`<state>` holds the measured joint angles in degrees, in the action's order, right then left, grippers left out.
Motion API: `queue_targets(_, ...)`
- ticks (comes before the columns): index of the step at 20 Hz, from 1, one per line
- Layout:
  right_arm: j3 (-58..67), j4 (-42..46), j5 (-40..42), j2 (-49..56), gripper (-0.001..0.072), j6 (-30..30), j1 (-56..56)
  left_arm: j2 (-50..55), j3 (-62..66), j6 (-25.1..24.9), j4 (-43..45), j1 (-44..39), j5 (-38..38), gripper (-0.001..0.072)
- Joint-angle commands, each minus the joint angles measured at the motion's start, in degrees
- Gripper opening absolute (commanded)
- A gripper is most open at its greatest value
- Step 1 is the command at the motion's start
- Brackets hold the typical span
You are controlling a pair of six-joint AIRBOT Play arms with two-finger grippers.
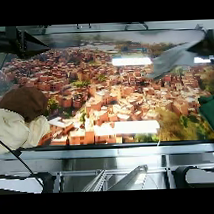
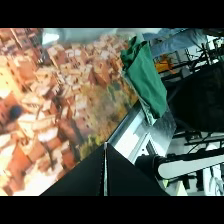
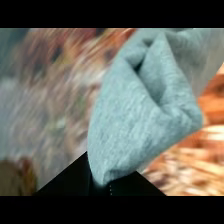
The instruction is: Fold the shirts.
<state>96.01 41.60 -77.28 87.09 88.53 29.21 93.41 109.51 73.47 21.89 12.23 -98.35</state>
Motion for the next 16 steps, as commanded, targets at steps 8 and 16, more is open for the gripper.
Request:
queue_targets(8,1.38,35.82,-16.55,-8.24,0.0015,14.29,29.03,0.07,-0.02,-1.49,7.52,-7.58,-2.19,0.0020)
queue_targets(16,-9.25,56.52,-18.95,-6.95,0.0016,13.44,29.35,0.04,-0.02,-2.49,8.61,-13.94,-2.21,0.0020)
